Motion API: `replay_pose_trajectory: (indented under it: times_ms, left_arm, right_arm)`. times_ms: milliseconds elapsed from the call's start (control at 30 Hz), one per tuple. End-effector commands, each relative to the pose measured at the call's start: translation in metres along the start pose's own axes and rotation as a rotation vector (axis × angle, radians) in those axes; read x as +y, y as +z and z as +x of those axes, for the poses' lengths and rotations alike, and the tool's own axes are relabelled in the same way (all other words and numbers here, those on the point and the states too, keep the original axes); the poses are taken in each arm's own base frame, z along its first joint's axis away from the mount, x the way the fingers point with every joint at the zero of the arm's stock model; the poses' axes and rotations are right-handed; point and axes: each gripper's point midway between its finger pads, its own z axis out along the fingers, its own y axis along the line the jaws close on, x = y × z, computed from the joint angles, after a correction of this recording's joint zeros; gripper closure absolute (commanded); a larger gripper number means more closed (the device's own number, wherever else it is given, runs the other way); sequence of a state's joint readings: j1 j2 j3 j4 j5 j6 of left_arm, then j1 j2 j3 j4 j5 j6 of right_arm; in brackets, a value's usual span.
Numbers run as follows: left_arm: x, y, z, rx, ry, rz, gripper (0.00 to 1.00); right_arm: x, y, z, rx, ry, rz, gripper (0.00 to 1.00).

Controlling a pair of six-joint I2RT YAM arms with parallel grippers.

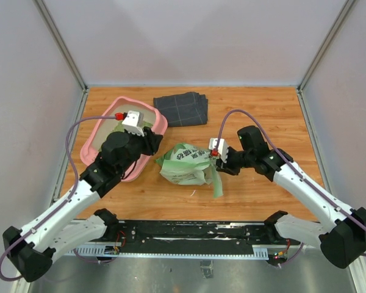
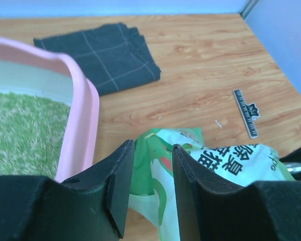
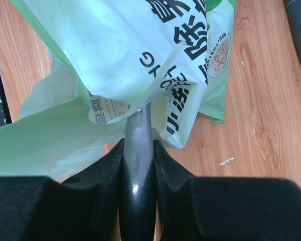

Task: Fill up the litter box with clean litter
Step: 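Scoop the cat litter from the cat litter bag.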

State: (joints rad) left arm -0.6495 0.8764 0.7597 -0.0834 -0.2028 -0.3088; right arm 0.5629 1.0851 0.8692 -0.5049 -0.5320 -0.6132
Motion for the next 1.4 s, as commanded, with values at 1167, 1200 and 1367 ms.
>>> replay_pose_trajectory:
  times_ms: [1167,1200,1367]
  left_arm:
    - [-0.096,-0.070,-0.006,-0.018,0.622,0.751,0.72]
    - [-0.098,-0.075,-0.008,-0.027,0.629,0.772,0.61]
    - [-0.108,-0.082,0.010,0.024,0.643,0.890,0.43]
  right_arm:
    - [0.006,-0.073,-0.019,-0.100,-0.021,0.177,0.99]
    - [0.007,-0.074,-0.019,-0.102,-0.022,0.179,0.99]
    - [0.007,-0.077,-0.022,-0.117,-0.029,0.190,0.99]
